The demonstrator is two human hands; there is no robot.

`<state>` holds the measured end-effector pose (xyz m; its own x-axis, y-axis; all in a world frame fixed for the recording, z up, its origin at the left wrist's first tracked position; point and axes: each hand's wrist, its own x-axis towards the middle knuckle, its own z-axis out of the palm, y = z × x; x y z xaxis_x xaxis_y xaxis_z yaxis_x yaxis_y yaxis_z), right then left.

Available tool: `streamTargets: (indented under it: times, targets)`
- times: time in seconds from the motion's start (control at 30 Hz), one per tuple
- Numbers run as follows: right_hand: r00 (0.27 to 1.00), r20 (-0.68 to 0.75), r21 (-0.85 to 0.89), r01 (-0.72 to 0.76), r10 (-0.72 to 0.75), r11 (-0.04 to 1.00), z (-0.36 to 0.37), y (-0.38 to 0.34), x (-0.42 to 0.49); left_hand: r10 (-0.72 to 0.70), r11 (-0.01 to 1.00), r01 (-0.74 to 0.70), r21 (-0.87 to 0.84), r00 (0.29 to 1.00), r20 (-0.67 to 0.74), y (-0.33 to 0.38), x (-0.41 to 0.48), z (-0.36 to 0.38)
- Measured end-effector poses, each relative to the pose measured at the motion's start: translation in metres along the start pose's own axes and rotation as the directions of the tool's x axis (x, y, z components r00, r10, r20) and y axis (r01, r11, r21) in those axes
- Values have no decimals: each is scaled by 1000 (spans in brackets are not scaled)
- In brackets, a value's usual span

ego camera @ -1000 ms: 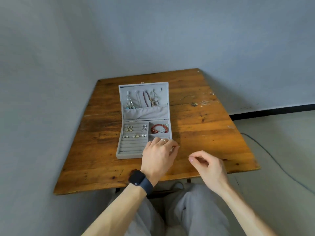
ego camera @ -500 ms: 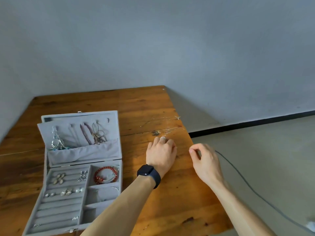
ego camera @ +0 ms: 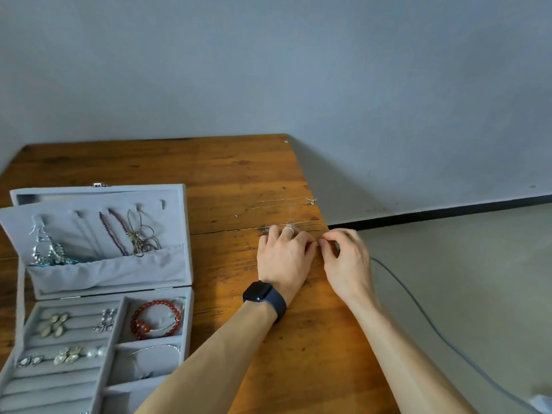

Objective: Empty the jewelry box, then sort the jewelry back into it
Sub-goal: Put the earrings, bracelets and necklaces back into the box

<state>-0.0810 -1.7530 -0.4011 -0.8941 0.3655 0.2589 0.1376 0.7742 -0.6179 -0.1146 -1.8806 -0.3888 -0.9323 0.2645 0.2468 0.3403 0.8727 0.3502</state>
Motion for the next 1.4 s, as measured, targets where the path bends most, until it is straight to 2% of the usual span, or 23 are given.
streamTargets:
  times: [0.37,0.63,0.7,0.83,1.03,1.2,1.4]
  targets:
    - [996,-43,-93,70,-74,993,4,1,-7,-33,995,39,88,997,-71,3,-2,6]
    - [999,40,-154,25,-20,988,-1,-2,-25,-3,999,4,35,999,-45,-3,-19,7]
    - [998,70,-200,5,9,980,-4,-3,-39,5,999,-6,33,1000,10,0,-33,2]
    - [992,123,-272,30,3,962,-14,-8,-73,36,999,-43,16,957,289,4,-69,-21]
    - [985,141,-264,130,-96,956,-25,-20,-137,92,985,-145,96,904,417,-15,-132,-71]
    - [980,132,-201,174,-149,964,-28,-48,-184,99,973,-163,164,934,343,-50,-177,-119]
    - [960,199,-99,222,-199,970,-18,-91,-213,11,985,-37,168,989,150,-114,-220,-168]
